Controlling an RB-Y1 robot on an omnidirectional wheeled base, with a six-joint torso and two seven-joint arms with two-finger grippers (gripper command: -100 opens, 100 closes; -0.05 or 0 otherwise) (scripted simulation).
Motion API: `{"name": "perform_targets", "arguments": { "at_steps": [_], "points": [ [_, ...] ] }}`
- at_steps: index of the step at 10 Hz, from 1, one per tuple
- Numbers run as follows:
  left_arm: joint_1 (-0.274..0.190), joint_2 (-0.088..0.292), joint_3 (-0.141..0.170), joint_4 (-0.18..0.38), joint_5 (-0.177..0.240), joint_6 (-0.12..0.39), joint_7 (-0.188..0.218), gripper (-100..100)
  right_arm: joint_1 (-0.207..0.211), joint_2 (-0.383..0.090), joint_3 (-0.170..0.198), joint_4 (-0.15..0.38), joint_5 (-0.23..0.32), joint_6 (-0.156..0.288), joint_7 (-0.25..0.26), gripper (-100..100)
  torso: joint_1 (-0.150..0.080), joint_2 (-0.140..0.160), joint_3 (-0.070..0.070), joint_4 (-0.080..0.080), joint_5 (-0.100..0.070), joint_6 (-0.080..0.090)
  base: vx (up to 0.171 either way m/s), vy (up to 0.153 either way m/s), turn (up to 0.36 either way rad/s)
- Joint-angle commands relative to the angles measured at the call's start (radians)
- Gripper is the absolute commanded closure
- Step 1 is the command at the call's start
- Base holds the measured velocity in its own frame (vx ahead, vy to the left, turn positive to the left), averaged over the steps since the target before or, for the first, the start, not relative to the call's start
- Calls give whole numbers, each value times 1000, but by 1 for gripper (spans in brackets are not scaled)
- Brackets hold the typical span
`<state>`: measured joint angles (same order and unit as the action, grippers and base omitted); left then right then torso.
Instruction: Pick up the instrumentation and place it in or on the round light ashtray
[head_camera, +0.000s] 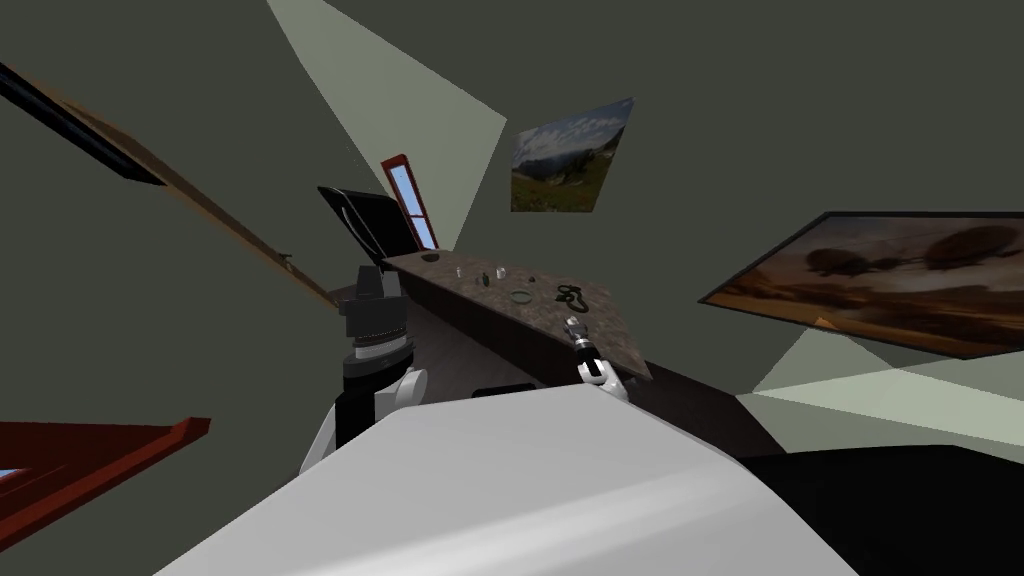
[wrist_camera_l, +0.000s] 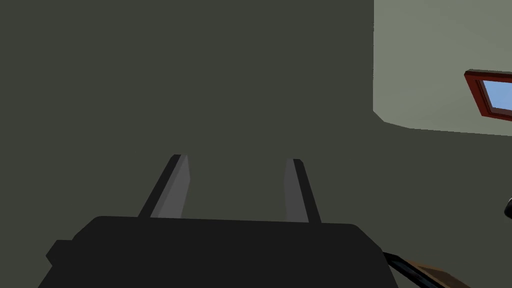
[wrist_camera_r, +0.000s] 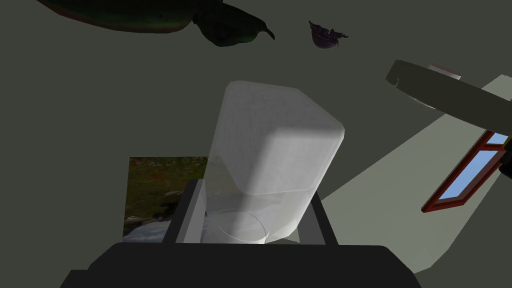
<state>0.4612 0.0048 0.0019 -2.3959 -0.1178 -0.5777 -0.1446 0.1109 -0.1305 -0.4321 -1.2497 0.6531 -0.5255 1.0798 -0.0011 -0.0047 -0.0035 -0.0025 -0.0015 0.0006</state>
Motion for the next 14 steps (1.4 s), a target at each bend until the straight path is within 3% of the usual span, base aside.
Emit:
{"name": "perform_targets", "arguments": {
  "at_steps": [1,4,5,6,7,14],
  "points": [
    [0,0,0,0,0,0,0,0,47,12,34,-49,9,-10,-16,100,0,0,0,0,0,0,105,-25,-242],
    [0,0,0,0,0,0,0,0,128,44,98,-143,30,-20,-38,100,-1,-1,-1,0,0,0,108,-7,-197],
    [0,0,0,0,0,0,0,0,111,39,81,-119,25,-20,-30,100,-1,-2,-1,-1,-1,-1,49,2,-37],
    [0,0,0,0,0,0,0,0,114,41,83,-121,25,-25,-29,0,-2,-1,-1,0,-1,-2,6,1,4],
    [0,0,0,0,0,0,0,0,106,21,50,-122,36,-14,-17,100,-2,1,0,0,-1,-2,-71,92,-16],
    [0,0,0,0,0,0,0,0,53,16,-77,-122,67,39,36,100,16,9,4,-1,2,1,-79,209,-30]
  ]
}}
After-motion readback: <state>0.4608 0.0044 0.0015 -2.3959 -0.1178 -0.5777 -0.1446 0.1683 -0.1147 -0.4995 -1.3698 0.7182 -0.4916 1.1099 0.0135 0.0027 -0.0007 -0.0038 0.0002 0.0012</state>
